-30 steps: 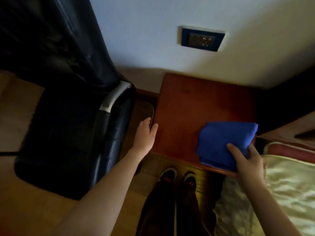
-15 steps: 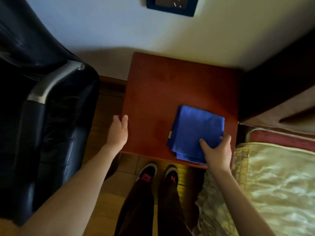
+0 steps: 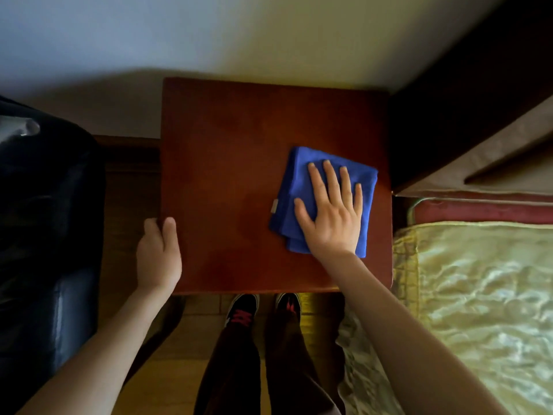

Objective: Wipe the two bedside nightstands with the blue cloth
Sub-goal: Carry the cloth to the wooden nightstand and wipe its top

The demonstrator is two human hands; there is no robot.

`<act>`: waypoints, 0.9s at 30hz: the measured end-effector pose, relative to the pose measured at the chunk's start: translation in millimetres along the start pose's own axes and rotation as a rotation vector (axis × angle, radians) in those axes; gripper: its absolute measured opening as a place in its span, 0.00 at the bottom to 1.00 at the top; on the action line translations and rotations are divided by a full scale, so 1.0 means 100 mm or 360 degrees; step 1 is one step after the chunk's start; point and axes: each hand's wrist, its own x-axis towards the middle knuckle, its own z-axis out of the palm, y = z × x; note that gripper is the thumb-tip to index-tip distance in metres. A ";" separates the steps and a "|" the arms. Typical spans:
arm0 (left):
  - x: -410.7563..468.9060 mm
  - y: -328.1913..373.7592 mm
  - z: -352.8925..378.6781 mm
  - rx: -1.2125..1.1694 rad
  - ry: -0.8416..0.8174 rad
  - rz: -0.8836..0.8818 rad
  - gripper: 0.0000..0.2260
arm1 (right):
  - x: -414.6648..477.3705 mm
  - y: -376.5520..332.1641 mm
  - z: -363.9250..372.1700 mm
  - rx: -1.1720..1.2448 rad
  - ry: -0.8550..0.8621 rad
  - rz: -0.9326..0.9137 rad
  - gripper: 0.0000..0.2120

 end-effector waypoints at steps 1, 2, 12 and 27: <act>0.00 0.00 0.00 -0.0019 -0.0003 0.0008 0.16 | 0.17 0.01 -0.02 -0.0002 0.0032 0.0035 0.31; -0.01 0.01 0.00 -0.0036 -0.0003 0.0013 0.15 | 0.35 0.03 -0.04 -0.0001 0.0048 0.0062 0.31; -0.05 0.11 -0.08 -0.0032 -0.0045 -0.0027 0.20 | -0.54 0.29 -0.04 0.0003 -0.0028 0.0159 0.31; -0.02 0.10 -0.03 -0.0044 0.0051 -0.0040 0.16 | 1.22 0.62 -0.27 0.0040 -0.0043 -0.0066 0.31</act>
